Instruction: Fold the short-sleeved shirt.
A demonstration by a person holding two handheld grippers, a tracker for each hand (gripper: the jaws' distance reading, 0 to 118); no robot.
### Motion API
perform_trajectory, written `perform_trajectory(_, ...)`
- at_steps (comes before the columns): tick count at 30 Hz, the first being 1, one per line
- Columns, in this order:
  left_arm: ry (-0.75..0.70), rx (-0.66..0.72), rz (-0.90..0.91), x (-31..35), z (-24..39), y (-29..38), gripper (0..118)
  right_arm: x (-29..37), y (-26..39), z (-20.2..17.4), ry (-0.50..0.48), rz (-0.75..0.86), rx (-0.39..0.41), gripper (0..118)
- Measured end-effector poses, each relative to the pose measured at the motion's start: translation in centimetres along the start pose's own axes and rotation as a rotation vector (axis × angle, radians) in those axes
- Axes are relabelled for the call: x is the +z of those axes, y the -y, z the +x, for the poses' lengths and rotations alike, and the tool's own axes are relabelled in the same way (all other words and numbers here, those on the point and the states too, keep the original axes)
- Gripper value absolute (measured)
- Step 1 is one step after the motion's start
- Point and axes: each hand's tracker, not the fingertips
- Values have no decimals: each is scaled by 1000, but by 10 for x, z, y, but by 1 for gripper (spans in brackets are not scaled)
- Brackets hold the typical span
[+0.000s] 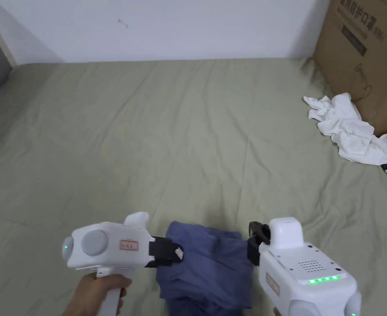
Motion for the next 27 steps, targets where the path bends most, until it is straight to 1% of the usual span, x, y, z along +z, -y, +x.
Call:
perform_trajectory(2,-71,-34,1,23,-21,-12,30,6,-11,-2,10,28,2,4)
perform_trajectory(6,-164,-23,26,75,-72,-29,30,8,-27,-12,14,71,4,4)
perform_trajectory(11,-310,46,99,152,-139,-44,30,0,-40,-30,1,96,7,4)
perform_trajectory(13,-379,52,109,181,-164,-49,30,-5,-43,-38,-6,101,6,4)
perform_trajectory(17,-503,108,120,233,-206,-53,30,-18,-48,-51,-20,95,15,4)
perform_trajectory(18,-527,110,121,242,-216,-55,30,-20,-48,-54,-22,92,15,4)
perform_trajectory(22,-605,189,140,270,-250,-58,30,-28,-47,-62,-24,74,27,4)
perform_trajectory(25,-612,214,141,269,-261,-58,30,-30,-45,-61,-24,63,28,4)
perform_trajectory(26,-616,217,136,265,-264,-59,32,-30,-45,-61,-22,58,28,4)
perform_trajectory(27,-633,212,132,261,-263,-59,41,-30,-45,-61,-21,55,28,4)
